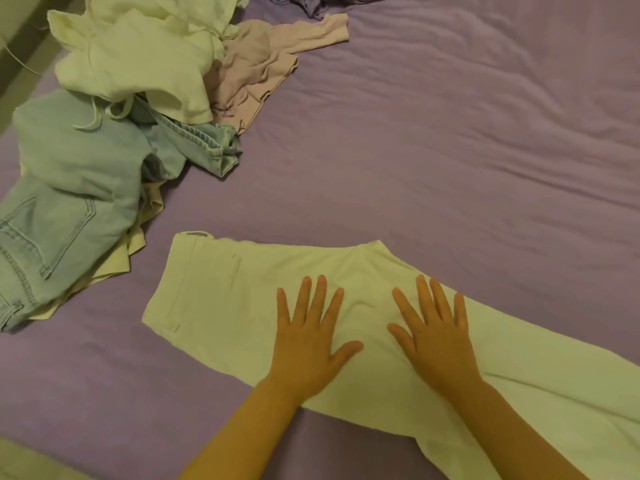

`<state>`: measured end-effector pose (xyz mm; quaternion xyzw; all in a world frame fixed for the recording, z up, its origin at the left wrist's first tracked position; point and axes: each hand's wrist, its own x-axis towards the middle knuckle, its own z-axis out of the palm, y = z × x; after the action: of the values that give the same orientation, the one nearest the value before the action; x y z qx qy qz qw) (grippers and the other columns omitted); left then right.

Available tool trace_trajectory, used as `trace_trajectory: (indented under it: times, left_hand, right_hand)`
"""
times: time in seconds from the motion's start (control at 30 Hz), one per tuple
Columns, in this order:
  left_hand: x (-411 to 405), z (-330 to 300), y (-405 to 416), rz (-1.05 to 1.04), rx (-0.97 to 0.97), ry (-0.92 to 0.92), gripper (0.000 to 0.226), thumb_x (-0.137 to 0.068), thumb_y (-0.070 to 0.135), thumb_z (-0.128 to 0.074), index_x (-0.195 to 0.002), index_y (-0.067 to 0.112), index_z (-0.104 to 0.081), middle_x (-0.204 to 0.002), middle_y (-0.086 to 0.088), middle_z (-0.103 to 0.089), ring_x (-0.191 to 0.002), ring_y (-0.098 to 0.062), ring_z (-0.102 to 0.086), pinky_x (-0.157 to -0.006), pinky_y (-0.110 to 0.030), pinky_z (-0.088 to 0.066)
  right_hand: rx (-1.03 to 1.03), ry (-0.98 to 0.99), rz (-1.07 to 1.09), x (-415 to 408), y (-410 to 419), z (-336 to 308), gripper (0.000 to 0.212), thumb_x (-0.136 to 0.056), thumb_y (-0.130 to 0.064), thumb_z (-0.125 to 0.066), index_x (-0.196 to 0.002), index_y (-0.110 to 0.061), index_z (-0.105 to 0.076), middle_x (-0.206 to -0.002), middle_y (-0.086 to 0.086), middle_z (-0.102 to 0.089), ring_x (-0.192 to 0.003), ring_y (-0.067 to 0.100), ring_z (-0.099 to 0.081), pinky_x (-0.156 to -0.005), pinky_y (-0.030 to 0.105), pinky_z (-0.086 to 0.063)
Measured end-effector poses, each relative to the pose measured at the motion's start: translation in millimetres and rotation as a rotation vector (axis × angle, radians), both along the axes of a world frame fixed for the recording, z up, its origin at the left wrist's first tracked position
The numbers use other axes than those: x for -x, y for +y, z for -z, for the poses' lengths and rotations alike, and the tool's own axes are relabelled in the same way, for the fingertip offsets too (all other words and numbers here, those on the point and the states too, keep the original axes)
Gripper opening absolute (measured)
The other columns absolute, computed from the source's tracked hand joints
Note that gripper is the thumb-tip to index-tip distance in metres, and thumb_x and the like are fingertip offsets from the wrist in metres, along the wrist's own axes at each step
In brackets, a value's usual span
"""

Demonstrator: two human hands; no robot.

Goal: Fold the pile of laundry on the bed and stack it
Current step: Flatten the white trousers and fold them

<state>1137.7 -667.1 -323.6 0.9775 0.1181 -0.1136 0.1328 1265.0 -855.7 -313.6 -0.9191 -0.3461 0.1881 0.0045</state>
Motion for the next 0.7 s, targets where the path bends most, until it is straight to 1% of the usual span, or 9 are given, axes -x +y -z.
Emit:
trace_trajectory:
  times: [0.1,0.2,0.27,0.33,0.37,0.47,0.57,0.63,0.7]
  left_hand:
    - [-19,-10,-59,0.164,0.080,0.022,0.077,-0.091,0.072,-0.026,-0.152,0.024,-0.023,-0.160,-0.009,-0.014,-0.147,-0.034,-0.008,-0.109,-0.065,-0.014]
    - [-28,-19,-114,0.284,0.089,0.093,0.072,-0.092,0.069,-0.024,-0.146,0.024,-0.037,-0.155,-0.010,-0.028,-0.144,-0.035,-0.018,-0.108,-0.063,-0.016]
    - [-31,-27,-145,0.312,0.092,0.151,0.071,-0.093,0.068,-0.022,-0.143,0.022,-0.044,-0.151,-0.012,-0.036,-0.141,-0.036,-0.027,-0.107,-0.061,-0.016]
    - [-37,-37,-169,0.304,0.099,0.210,0.073,-0.093,0.067,-0.017,-0.141,0.021,-0.046,-0.148,-0.013,-0.040,-0.138,-0.036,-0.033,-0.107,-0.062,-0.017]
    - [-40,-40,-178,0.304,0.092,0.226,0.076,-0.092,0.068,-0.012,-0.144,0.021,-0.041,-0.151,-0.013,-0.036,-0.140,-0.036,-0.029,-0.110,-0.064,-0.014]
    - [-53,-42,-207,0.340,0.099,0.243,0.084,-0.084,0.073,0.003,-0.153,0.026,-0.002,-0.160,-0.008,0.004,-0.146,-0.030,0.011,-0.114,-0.054,0.014]
    - [-68,-43,-238,0.331,0.116,0.253,0.079,-0.088,0.071,-0.004,-0.152,0.027,0.007,-0.160,-0.005,0.013,-0.146,-0.026,0.017,-0.114,-0.049,0.016]
    - [-78,-47,-257,0.346,0.117,0.244,0.074,-0.092,0.067,-0.011,-0.152,0.027,0.005,-0.160,-0.004,0.010,-0.147,-0.027,0.014,-0.115,-0.049,0.013]
    - [-88,-49,-276,0.388,0.111,0.211,0.071,-0.095,0.064,-0.016,-0.153,0.027,0.003,-0.161,-0.003,0.008,-0.147,-0.027,0.011,-0.115,-0.049,0.011]
  right_hand:
    - [0.083,0.060,0.074,-2,-43,-6,0.071,-0.093,-0.064,-0.002,-0.145,-0.025,-0.029,-0.152,0.012,-0.031,-0.140,0.036,-0.026,-0.111,0.060,-0.015]
    - [0.192,0.035,0.109,-10,-103,-13,0.081,-0.078,-0.070,0.025,-0.146,-0.034,0.002,-0.159,0.004,-0.007,-0.147,0.028,-0.001,-0.113,0.050,0.012]
    - [0.233,0.018,0.159,-15,-147,-23,0.090,-0.071,-0.070,0.033,-0.148,-0.033,0.003,-0.160,0.003,-0.006,-0.147,0.026,0.001,-0.112,0.048,0.017]
    - [0.248,0.015,0.217,-17,-188,-35,0.101,-0.072,-0.070,0.032,-0.150,-0.028,-0.015,-0.158,0.006,-0.019,-0.147,0.027,-0.012,-0.115,0.051,0.006]
    - [0.266,0.011,0.240,-18,-208,-42,0.105,-0.072,-0.069,0.033,-0.150,-0.026,-0.021,-0.156,0.007,-0.024,-0.146,0.028,-0.016,-0.116,0.052,0.001]
    - [0.263,0.020,0.320,-25,-260,-61,0.111,-0.074,-0.066,0.033,-0.147,-0.016,-0.034,-0.151,0.014,-0.034,-0.141,0.034,-0.028,-0.113,0.054,-0.018]
    - [0.118,-0.046,0.309,-29,-296,-79,0.091,-0.097,-0.052,0.006,-0.117,0.003,-0.064,-0.124,0.026,-0.059,-0.115,0.045,-0.056,-0.086,0.055,-0.051]
    - [-0.066,-0.185,0.246,-25,-316,-80,0.077,-0.104,-0.039,-0.006,-0.106,0.004,-0.069,-0.114,0.024,-0.065,-0.105,0.042,-0.063,-0.075,0.051,-0.057]
    - [-0.159,-0.271,0.220,-23,-332,-81,0.063,-0.104,-0.034,-0.015,-0.111,-0.001,-0.068,-0.120,0.020,-0.063,-0.110,0.039,-0.062,-0.077,0.044,-0.055]
